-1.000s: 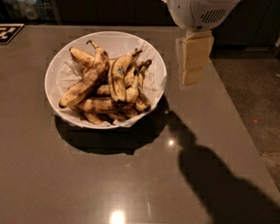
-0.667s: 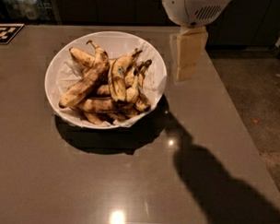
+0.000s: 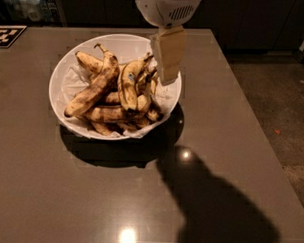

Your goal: Pick banana from white bowl

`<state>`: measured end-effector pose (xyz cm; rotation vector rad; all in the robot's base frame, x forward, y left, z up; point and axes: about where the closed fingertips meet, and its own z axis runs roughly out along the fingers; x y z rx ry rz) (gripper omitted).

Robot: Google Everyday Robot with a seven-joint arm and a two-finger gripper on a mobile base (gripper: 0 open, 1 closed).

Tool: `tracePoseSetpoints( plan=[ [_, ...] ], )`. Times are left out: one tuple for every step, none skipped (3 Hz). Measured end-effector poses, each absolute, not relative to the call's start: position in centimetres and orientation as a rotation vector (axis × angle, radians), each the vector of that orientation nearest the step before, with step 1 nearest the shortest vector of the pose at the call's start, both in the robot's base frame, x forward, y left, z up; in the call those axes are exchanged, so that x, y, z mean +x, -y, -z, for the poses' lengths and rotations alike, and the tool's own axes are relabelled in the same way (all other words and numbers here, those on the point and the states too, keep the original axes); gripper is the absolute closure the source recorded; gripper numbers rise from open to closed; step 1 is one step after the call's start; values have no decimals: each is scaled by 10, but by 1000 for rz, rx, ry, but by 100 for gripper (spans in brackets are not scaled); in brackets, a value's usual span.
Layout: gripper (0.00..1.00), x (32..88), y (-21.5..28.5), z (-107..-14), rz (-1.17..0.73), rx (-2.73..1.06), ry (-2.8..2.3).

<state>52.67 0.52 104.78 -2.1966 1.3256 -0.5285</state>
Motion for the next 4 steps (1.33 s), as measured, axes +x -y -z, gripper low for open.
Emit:
tracePoseSetpoints(
  plan=[
    [10,528,-14,-1008,481,-2286,-1343],
    [10,528,-15,-996,464,-2312,-1353],
    [28,539,-6,-990,482,-2324,-1382],
    [53,550,6,-983,501,-2342,-1411]
  ],
)
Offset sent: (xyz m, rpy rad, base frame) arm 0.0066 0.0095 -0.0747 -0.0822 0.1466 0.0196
